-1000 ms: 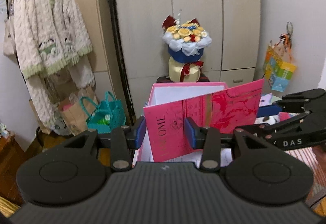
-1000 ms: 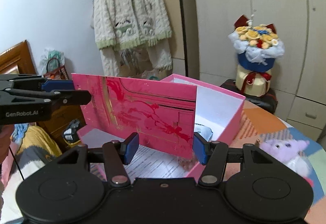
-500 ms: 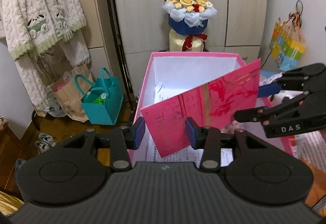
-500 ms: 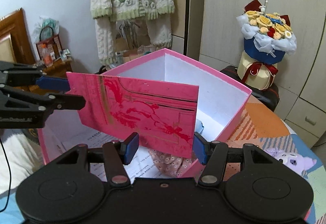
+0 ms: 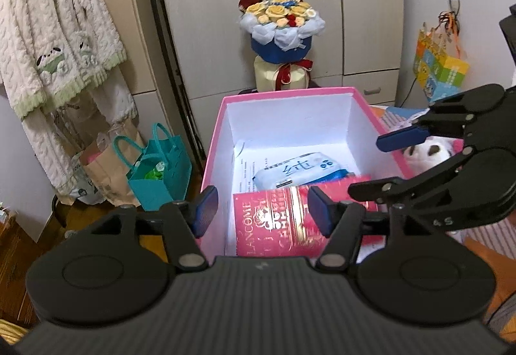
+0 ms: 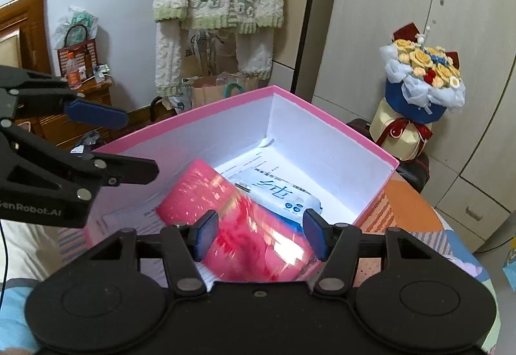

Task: Organize soft objects
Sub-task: 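Open the left gripper and move it back toward the Colgate toothpaste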

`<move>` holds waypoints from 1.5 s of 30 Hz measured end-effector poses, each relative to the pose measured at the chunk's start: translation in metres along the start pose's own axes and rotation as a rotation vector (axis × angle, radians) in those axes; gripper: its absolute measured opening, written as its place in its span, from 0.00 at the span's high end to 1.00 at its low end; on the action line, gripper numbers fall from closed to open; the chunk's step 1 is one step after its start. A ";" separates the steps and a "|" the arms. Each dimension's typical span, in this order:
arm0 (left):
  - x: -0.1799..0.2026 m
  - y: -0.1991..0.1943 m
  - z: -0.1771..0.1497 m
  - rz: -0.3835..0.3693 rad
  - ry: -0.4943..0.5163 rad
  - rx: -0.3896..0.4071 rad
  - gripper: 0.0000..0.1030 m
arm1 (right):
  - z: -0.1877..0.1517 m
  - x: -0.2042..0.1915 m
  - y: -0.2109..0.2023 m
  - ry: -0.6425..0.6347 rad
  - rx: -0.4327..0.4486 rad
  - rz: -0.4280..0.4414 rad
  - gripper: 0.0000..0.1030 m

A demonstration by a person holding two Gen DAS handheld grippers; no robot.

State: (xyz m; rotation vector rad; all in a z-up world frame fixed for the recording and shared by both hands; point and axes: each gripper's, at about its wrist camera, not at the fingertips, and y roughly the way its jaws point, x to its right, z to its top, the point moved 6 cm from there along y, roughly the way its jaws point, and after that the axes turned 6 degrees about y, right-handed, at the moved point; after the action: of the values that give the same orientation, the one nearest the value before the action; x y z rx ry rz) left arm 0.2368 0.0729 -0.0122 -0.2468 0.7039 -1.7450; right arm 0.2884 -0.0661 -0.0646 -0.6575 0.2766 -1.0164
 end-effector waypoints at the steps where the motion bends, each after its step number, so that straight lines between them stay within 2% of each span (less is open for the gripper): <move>1: 0.001 -0.005 0.000 -0.002 0.002 0.005 0.40 | 0.000 -0.003 -0.004 -0.006 0.003 0.000 0.39; 11: 0.010 -0.054 0.002 -0.027 0.013 0.049 0.37 | -0.007 -0.026 -0.053 -0.042 0.046 0.008 0.38; 17: 0.022 -0.091 0.005 -0.049 0.031 0.088 0.35 | -0.009 -0.033 -0.096 -0.043 0.085 0.047 0.38; 22: 0.040 -0.122 0.012 -0.100 0.049 0.112 0.32 | -0.027 -0.019 -0.146 -0.022 0.153 0.069 0.36; 23: 0.045 -0.127 0.012 -0.116 0.047 0.114 0.30 | -0.036 -0.013 -0.156 -0.004 0.171 0.068 0.33; 27: 0.074 -0.141 0.008 -0.184 0.087 0.111 0.29 | -0.071 0.020 -0.184 0.123 0.224 0.049 0.32; 31: 0.110 -0.141 -0.002 -0.243 0.127 0.105 0.27 | -0.101 0.053 -0.200 0.226 0.235 0.012 0.31; 36: 0.160 -0.126 -0.019 -0.332 0.176 0.059 0.27 | -0.131 0.084 -0.206 0.325 0.234 -0.008 0.30; 40: 0.193 -0.105 -0.030 -0.363 0.214 0.012 0.27 | -0.150 0.104 -0.201 0.362 0.242 -0.033 0.29; 45: 0.221 -0.066 -0.042 -0.383 0.214 -0.044 0.27 | -0.171 0.129 -0.179 0.402 0.249 -0.052 0.27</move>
State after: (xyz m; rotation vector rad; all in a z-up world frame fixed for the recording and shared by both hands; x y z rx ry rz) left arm 0.0964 -0.1107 -0.0509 -0.2376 0.8941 -2.1441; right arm 0.1442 -0.3047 -0.0746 -0.2313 0.4761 -1.2080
